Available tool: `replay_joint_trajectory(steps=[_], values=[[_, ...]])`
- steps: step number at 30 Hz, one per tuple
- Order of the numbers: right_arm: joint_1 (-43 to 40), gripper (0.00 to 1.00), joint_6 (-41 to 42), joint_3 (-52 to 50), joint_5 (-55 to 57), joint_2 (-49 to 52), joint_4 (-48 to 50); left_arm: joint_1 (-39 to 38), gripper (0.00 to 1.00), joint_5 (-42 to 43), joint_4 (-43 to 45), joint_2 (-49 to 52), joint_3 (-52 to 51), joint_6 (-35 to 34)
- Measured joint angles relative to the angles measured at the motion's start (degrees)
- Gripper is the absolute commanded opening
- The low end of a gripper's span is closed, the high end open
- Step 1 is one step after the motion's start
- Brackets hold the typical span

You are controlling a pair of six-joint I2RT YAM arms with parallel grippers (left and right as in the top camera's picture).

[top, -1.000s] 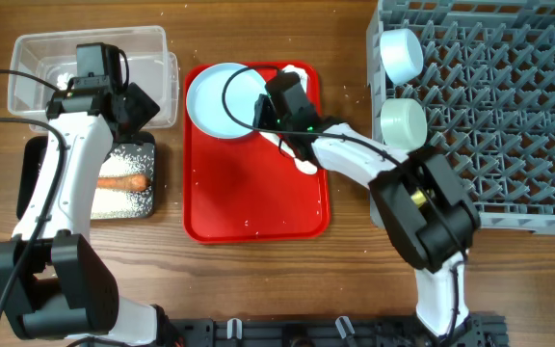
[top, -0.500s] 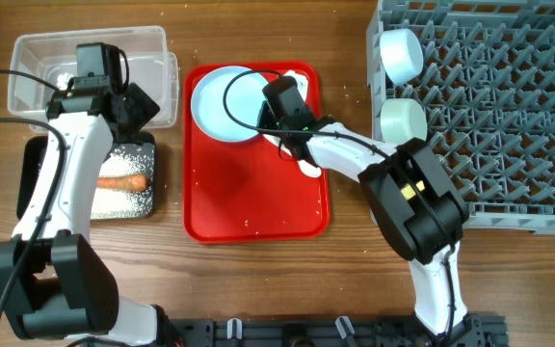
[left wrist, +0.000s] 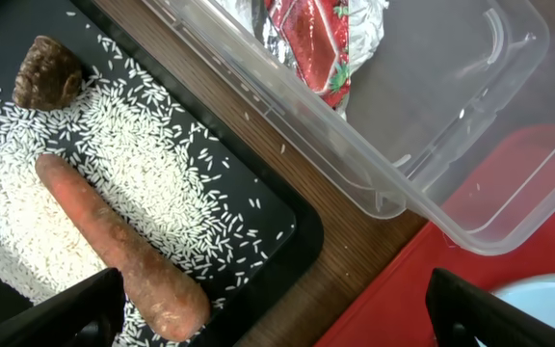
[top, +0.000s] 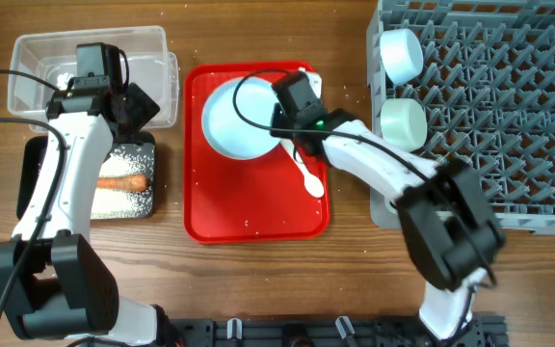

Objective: Sort waste into correct bins and load items into the dishwasher rack
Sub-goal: 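Grasp the light-blue plate edge with the right gripper and lift, then carry the plate right and stand it upright in the rack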

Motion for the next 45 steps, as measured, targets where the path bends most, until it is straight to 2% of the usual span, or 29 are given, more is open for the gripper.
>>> replay_joint_trajectory(steps=[4,7,9,13,16,19,25,28,33,34,35,36,37,45], values=[[-0.15,0.04,-5.07,0.07,0.37,-13.94,-4.13,0.00,1.00,0.00,0.00,0.00,0.00,0.00],[-1.44,0.04,-8.39,0.07,6.95,-24.63,-11.85,0.00,1.00,0.00,0.00,0.00,0.00,0.00],[-4.39,0.05,-9.94,0.07,19.21,-32.87,-17.44,0.00,1.00,0.00,-0.04,0.00,0.00,0.00],[-11.96,0.04,-11.74,0.09,37.90,-38.12,-21.44,0.00,1.00,0.00,0.02,0.04,0.00,0.00],[-17.59,0.04,-16.13,0.07,46.36,-38.12,-19.34,0.00,1.00,0.00,0.02,0.04,0.00,0.00],[-23.91,0.04,-25.46,0.07,51.32,-36.28,-13.40,0.00,1.00,0.00,0.00,0.04,0.00,0.00],[-29.94,0.04,-45.90,0.07,53.59,-23.28,-3.72,0.00,1.00,0.00,0.00,0.07,0.00,0.00],[-30.12,0.04,-51.12,0.07,54.82,-17.97,-1.29,0.00,1.00,0.00,0.00,0.09,0.00,0.00],[-30.05,0.05,-53.90,0.07,54.07,-12.63,-1.36,0.00,1.00,0.00,0.00,0.09,0.00,0.00],[-30.03,0.19,-54.03,0.07,53.31,-12.35,-1.95,0.00,1.00,0.00,0.00,0.09,0.00,0.00],[-29.99,0.50,-54.14,0.07,52.39,-12.02,-2.58,0.00,1.00,0.00,0.00,0.09,0.00,0.00],[-29.99,0.91,-54.49,0.07,51.15,-11.80,-2.86,0.00,1.00,0.00,0.00,0.09,0.00,0.00],[-30.01,1.00,-54.55,0.07,50.25,-11.80,-3.13,0.00,1.00,0.00,0.02,0.09,0.00,0.00],[-26.84,1.00,-49.22,0.07,48.26,-12.79,-4.59,0.00,1.00,0.00,0.00,0.09,0.00,0.00]])
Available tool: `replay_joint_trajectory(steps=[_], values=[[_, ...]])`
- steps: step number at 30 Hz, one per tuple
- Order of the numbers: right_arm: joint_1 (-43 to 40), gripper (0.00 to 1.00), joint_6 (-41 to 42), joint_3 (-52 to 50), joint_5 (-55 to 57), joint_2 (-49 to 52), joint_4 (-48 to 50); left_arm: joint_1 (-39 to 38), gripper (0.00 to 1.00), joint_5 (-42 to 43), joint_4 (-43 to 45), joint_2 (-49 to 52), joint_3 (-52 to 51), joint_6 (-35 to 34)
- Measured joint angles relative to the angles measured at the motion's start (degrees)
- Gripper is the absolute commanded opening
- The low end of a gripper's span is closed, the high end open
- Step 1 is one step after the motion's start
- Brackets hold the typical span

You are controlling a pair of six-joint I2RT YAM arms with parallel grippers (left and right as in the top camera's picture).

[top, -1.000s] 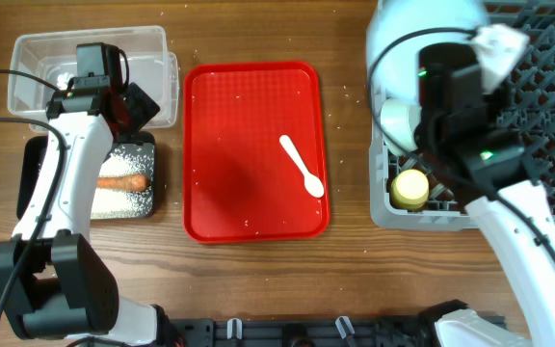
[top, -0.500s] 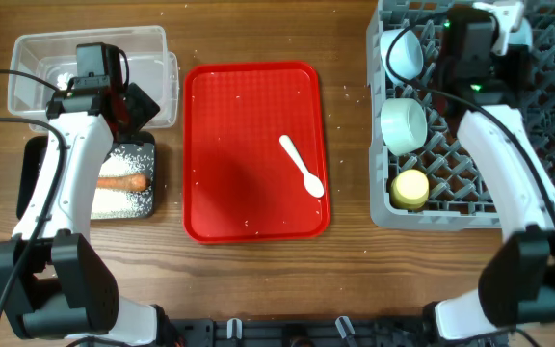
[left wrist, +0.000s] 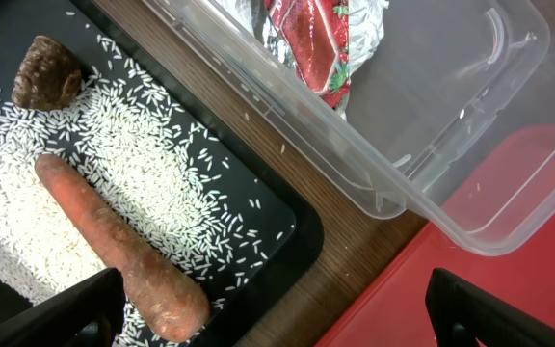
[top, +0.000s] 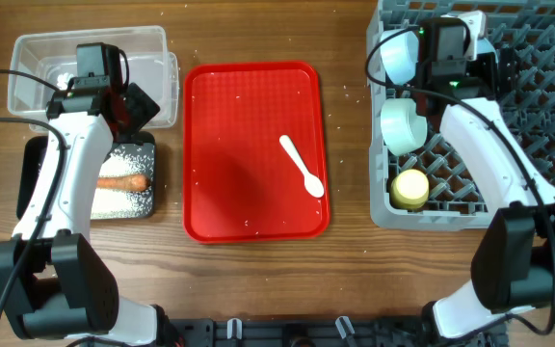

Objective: Sort waste into correct bins and load items into the dishwasher rack
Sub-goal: 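Carry the plate right and stand it upright in the rack, then move the right gripper to the white spoon and grasp it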

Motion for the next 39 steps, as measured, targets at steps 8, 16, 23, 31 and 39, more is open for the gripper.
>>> replay_joint_trajectory(steps=[8,16,23,31,39], values=[[18.05,1.00,4.68,0.09,-20.31,-15.32,-14.93,0.00,1.00,0.00,-0.02,0.00,0.00,0.00],[24.96,0.82,15.21,0.07,-51.54,-11.91,-25.81,0.00,1.00,0.00,0.02,0.00,0.00,0.00],[24.98,0.65,19.87,-0.04,-62.16,0.22,-29.73,0.00,1.00,0.00,0.00,0.00,0.00,0.00],[26.01,0.61,19.26,-0.09,-64.65,8.15,-24.92,0.00,1.00,0.00,0.00,0.00,0.00,0.00],[26.08,0.55,18.51,0.13,-61.51,15.32,-20.39,0.00,1.00,0.00,-0.02,0.00,0.00,0.00]])
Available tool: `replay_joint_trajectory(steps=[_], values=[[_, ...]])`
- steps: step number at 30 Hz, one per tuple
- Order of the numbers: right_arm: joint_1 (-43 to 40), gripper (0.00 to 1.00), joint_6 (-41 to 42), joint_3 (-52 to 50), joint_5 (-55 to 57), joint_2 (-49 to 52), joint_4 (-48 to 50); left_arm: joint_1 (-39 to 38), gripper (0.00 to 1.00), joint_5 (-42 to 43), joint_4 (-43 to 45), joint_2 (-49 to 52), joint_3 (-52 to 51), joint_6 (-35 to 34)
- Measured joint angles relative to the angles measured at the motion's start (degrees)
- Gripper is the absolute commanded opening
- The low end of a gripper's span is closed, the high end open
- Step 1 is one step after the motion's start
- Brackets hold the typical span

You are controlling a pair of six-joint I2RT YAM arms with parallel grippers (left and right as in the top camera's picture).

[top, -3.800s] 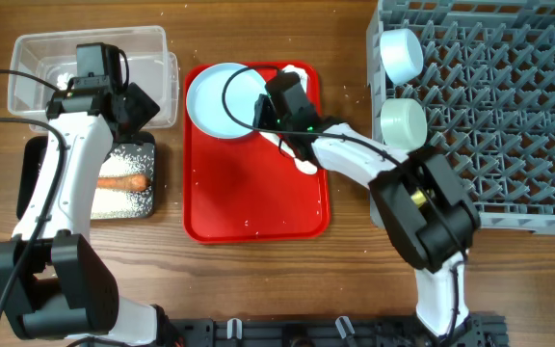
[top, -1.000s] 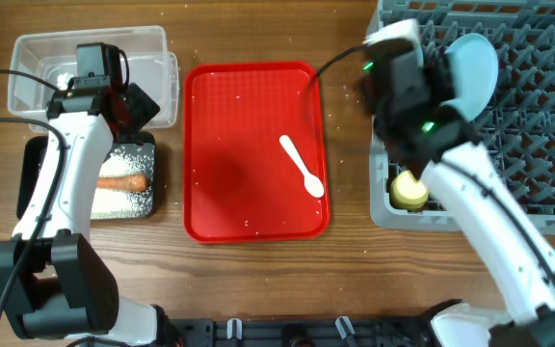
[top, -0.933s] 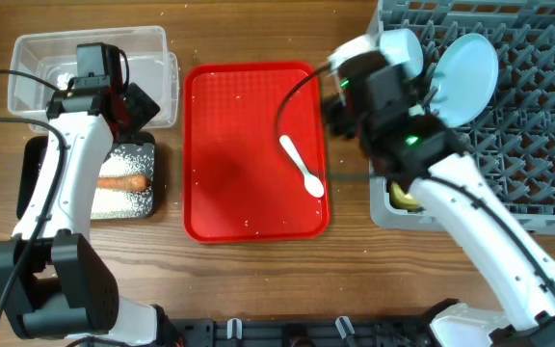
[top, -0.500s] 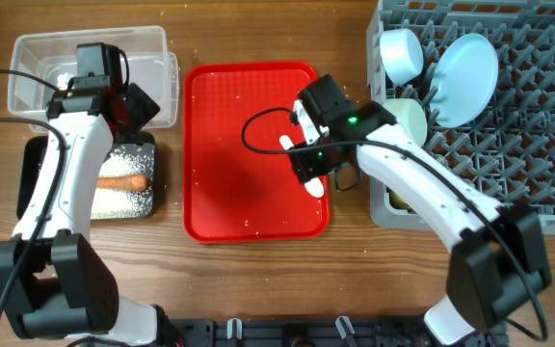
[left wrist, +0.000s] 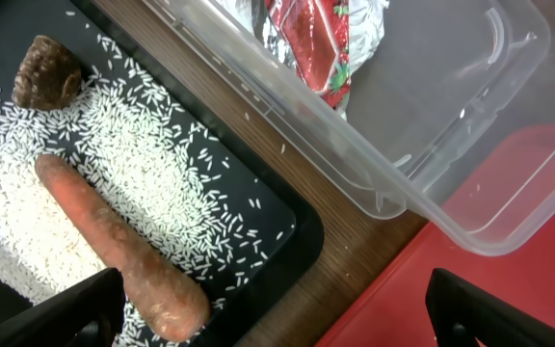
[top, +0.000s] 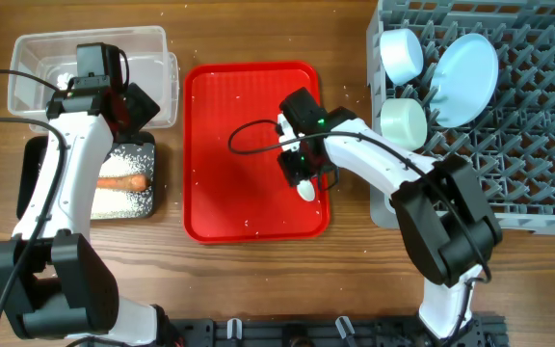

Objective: Sort waste into correct bins and load items into the dishwasher rack
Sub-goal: 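Move the right gripper to the white spoon and grasp it, then carry the white spoon right and drop it into the rack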

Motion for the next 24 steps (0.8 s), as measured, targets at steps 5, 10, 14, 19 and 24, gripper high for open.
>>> replay_joint_trajectory(steps=[5,10,14,19,24], values=[[0.09,0.23,0.48,0.37,1.70,0.42,-1.01,0.00,1.00,0.00,0.04,0.00,0.00,0.00],[0.09,0.04,0.90,0.52,0.50,0.63,-2.45,0.00,1.00,0.00,0.04,0.00,0.00,0.00],[0.09,0.04,1.01,0.52,-2.08,0.66,-2.67,0.00,1.00,0.00,0.02,0.00,0.00,0.00],[0.09,0.04,1.01,0.50,-2.80,-0.98,-5.57,0.00,1.00,0.00,0.04,0.00,0.00,0.00],[0.02,0.04,1.01,0.33,-3.26,-18.45,-8.50,0.00,1.00,0.00,0.02,0.00,0.00,0.00]])
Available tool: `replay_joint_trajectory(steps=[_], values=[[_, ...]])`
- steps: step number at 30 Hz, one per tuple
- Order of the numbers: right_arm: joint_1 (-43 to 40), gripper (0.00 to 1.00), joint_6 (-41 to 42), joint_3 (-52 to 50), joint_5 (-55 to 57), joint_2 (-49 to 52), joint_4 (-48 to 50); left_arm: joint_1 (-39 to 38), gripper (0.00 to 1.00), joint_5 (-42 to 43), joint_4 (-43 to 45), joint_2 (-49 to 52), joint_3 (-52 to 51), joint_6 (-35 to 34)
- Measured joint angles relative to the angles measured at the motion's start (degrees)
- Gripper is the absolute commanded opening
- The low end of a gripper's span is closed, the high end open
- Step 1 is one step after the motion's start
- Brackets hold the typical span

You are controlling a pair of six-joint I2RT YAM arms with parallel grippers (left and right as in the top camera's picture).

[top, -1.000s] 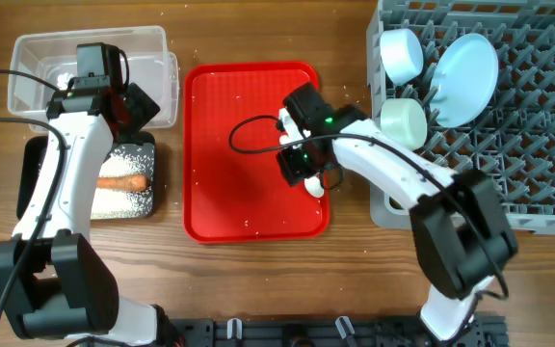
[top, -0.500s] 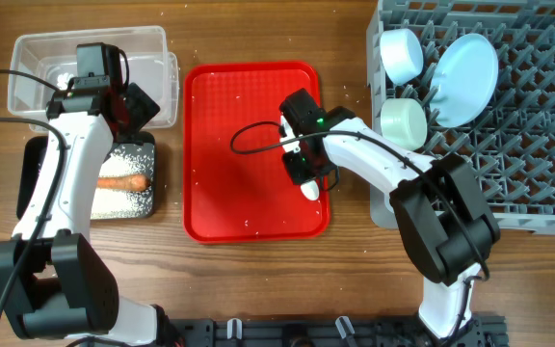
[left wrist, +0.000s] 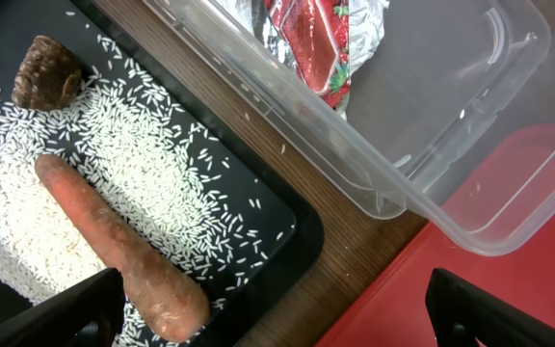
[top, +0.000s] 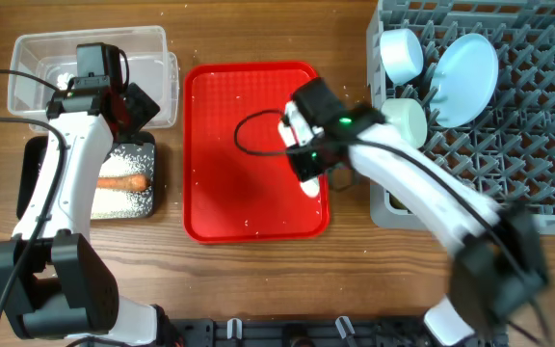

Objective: Sort waste into correct bins and load items into the dishwasher rack
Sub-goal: 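Carry the white spoon right and drop it into the rack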

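Observation:
A white spoon (top: 308,187) lies on the red tray (top: 229,145); only its bowl shows. My right gripper (top: 306,162) is right over the spoon's handle, and its fingers are hidden under the wrist. A light blue plate (top: 465,66) stands on edge in the grey dishwasher rack (top: 509,164), next to a white cup (top: 400,53) and a pale green cup (top: 408,120). My left gripper (left wrist: 277,323) hangs open with nothing in it, between the black tray (left wrist: 287,241) and the clear bin (left wrist: 451,183); overhead, the left gripper (top: 131,106) sits at the bin's right end.
The black tray (top: 37,183) holds scattered rice, a carrot (left wrist: 114,241) and a brown lump (left wrist: 46,72). The clear bin (top: 152,58) holds crumpled foil and a red wrapper (left wrist: 311,39). Rice grains speckle the red tray and the table.
My right gripper stays over the spoon, shifted slightly right, and the arm behind it has changed its pose. The spoon lies where it was. The left arm has not moved.
My right gripper was at the light blue plate on the red tray. Then it was over the rack and the tray held only the spoon. After that the plate stood in the rack and the gripper was over the spoon, as now. The left arm stayed still.

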Motion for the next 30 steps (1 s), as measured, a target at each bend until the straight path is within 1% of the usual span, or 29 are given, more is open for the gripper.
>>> replay_joint_trajectory(steps=[2,4,7,10,11,14,18,25,26,27,28,29,30], values=[[-0.74,0.04,0.02,0.02,0.35,-8.85,-2.23,0.00,1.00,0.00,0.00,0.00,0.00,0.00],[-2.43,0.04,0.44,0.20,2.84,-15.19,-4.50,0.00,1.00,0.00,0.02,0.00,0.00,0.00],[-7.48,0.04,2.01,0.24,12.48,-23.34,-10.51,0.00,1.00,0.02,0.02,0.00,0.00,0.00],[-12.87,0.04,4.81,0.26,23.30,-25.79,-14.40,0.00,1.00,0.00,0.00,0.00,0.00,0.00],[-14.69,0.04,6.47,0.15,27.32,-25.81,-14.80,0.00,1.00,0.00,0.02,0.00,0.00,0.00],[-17.55,0.04,9.51,-0.46,33.46,-25.64,-15.19,0.00,1.00,0.00,-0.02,0.00,0.00,0.00],[-20.48,0.04,12.85,-0.48,39.01,-22.97,-16.22,0.00,1.00,0.00,0.00,0.00,0.00,0.00],[-25.77,0.05,13.92,-0.68,41.31,-8.70,-16.20,0.00,1.00,0.00,-0.02,0.00,0.00,0.00],[-26.12,0.08,13.94,-0.70,41.44,-6.95,-16.15,0.00,1.00,0.00,0.02,0.00,0.00,0.00],[-26.16,0.19,13.94,-0.70,41.62,-6.67,-16.13,0.00,1.00,0.00,0.00,0.00,0.00,0.00],[-26.60,0.37,14.16,-0.90,41.64,-4.15,-16.04,0.00,1.00,0.00,0.00,0.00,0.00,0.00],[-26.64,0.50,14.10,-1.01,41.64,-3.48,-16.06,0.00,1.00,0.00,0.00,0.00,0.00,0.00],[-26.64,0.56,14.27,-1.07,41.64,-3.28,-16.04,0.00,1.00,0.00,0.02,0.00,0.00,0.00]])
